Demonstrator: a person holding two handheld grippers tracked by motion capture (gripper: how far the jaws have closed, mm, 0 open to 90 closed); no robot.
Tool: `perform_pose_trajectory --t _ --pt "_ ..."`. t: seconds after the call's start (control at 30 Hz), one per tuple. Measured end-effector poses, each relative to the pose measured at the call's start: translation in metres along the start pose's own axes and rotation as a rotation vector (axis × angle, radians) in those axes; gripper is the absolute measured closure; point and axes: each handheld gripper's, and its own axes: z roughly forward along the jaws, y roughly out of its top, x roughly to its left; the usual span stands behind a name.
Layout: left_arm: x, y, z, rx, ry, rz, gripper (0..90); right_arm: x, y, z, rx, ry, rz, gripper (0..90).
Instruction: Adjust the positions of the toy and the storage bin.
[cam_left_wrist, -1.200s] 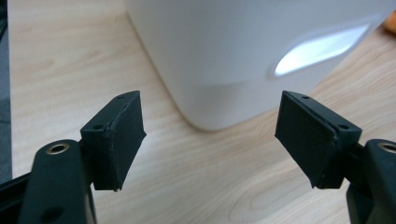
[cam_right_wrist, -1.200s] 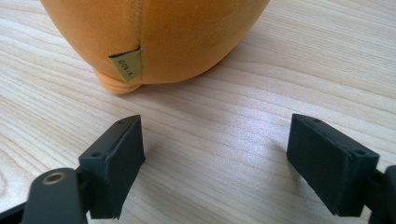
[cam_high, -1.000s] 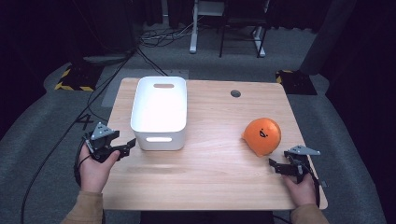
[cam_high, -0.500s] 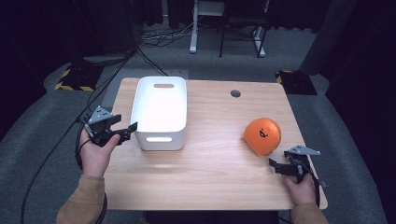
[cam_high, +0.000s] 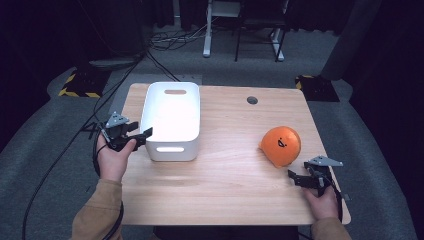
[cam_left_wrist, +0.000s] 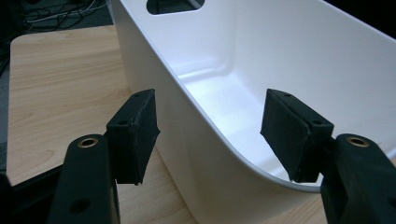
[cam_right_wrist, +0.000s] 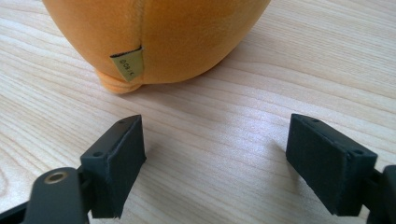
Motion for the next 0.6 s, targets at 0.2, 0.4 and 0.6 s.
perform_pose_trajectory --t 0.2,0.4,0.6 --pt "-0.007 -0.002 0.001 -0.019 -0.001 0.041 44.9 0.0 0.0 0.0 0.0 0.0 -0.001 19.5" --pt "-0.012 -0.004 -0.005 -0.016 -0.006 0.059 47.2 0.0 0.0 0.0 -0.001 0.0 -0.003 19.6" --pt "-0.023 -0.009 -0.01 -0.013 -0.016 0.07 49.1 0.0 0.0 0.0 -0.001 0.0 -0.002 19.6"
